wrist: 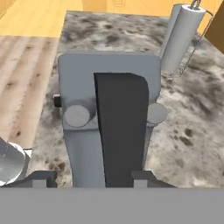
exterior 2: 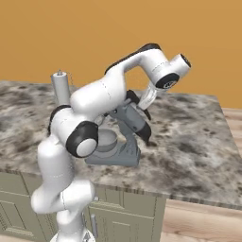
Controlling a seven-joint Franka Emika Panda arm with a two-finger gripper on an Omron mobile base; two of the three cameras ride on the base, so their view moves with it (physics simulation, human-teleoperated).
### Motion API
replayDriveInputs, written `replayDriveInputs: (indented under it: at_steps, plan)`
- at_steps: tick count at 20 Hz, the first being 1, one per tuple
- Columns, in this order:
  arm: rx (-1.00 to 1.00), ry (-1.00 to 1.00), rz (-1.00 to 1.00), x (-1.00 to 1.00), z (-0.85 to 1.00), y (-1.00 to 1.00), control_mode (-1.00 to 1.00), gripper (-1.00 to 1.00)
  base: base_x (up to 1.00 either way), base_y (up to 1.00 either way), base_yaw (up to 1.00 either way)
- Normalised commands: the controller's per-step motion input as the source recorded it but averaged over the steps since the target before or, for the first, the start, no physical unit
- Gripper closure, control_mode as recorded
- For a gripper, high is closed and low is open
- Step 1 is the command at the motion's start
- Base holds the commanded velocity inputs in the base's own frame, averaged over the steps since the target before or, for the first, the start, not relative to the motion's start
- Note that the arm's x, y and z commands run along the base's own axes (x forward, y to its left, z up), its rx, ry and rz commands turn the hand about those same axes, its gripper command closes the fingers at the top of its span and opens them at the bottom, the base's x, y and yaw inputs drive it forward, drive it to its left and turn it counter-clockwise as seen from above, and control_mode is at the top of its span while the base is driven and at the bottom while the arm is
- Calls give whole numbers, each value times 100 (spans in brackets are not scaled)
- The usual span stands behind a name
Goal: Close the stand mixer head.
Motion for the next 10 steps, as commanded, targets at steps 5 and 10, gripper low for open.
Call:
replayDriveInputs:
  at_steps: [5,10]
  plan:
    - [-7,-1,35,20,-100,100,-100,-100,0,0,0]
    - [-10,-11,13,0,-100,100,-100,-100,0,0,0]
